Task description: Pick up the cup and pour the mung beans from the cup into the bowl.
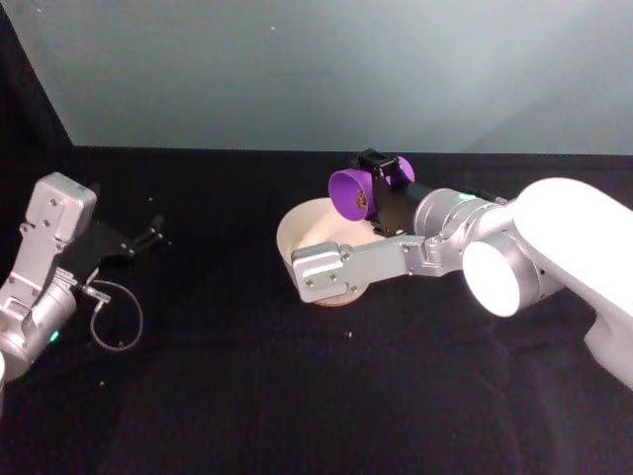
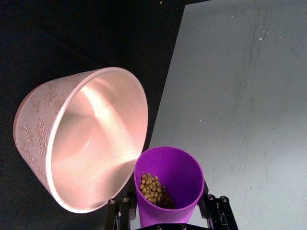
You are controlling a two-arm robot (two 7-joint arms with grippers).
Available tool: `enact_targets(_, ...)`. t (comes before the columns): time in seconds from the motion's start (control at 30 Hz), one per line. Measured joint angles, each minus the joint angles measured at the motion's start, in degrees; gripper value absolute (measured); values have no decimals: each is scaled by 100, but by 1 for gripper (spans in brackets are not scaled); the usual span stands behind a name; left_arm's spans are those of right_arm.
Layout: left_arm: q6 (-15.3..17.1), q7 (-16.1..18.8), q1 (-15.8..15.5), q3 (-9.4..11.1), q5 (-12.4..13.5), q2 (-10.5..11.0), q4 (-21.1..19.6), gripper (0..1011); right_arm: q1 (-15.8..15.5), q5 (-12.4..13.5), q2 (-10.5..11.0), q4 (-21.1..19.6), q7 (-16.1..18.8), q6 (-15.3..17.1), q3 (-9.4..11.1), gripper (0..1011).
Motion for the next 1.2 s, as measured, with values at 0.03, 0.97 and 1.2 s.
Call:
enact_targets(0.03, 0, 0, 0, 0, 0, 0, 0, 1000, 0, -63, -9, 4, 0, -11, -13, 731)
enact_targets(0.97, 0, 0, 0, 0, 0, 0, 0, 1000, 25, -1100, -176, 69, 265, -120, -228, 731)
enact_targets(1.2, 0, 0, 0, 0, 0, 0, 0, 1000, -14, -1262, -208, 71, 304, -147, -220, 731)
